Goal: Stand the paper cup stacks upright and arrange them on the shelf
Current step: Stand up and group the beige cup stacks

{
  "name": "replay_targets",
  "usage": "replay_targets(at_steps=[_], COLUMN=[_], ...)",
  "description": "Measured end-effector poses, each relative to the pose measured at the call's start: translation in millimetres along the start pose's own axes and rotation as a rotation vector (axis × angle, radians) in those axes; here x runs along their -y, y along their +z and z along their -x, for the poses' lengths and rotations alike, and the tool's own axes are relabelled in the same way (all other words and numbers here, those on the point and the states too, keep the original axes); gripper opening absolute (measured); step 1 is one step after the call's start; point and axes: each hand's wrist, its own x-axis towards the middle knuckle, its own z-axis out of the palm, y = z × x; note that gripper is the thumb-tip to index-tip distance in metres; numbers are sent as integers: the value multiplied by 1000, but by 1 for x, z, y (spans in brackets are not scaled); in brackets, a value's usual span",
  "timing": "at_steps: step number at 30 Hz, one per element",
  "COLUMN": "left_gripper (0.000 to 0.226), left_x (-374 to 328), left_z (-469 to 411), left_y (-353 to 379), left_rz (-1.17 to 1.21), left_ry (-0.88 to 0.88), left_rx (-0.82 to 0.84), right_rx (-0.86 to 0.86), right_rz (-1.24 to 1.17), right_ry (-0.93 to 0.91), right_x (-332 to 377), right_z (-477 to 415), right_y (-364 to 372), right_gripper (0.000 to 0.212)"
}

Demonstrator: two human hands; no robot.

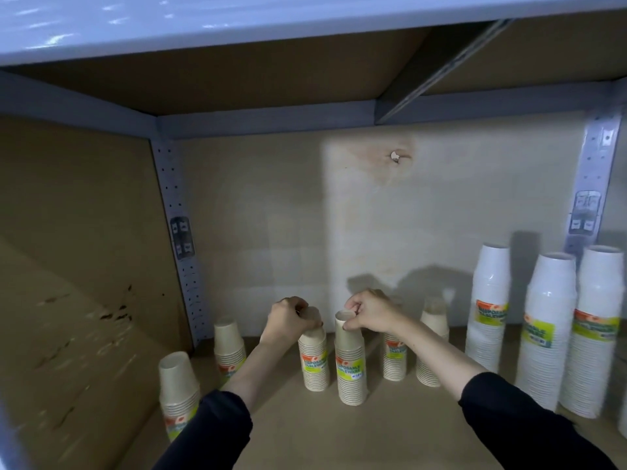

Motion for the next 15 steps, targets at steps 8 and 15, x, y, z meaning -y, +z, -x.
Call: replay_targets(at_steps=[8,15], left_gripper=[47,45], left_x=[-4,-15], left_z=[23,51], left_y=[-13,-21], left_rz=[-8,9], left_ry=[47,117], left_rx=[28,94], right_rx=[29,111], right_rz=[36,66], right_ry=[4,-19], right_x=[11,26], right_z=[21,45], right_y=[-7,-17], right_gripper=[38,36])
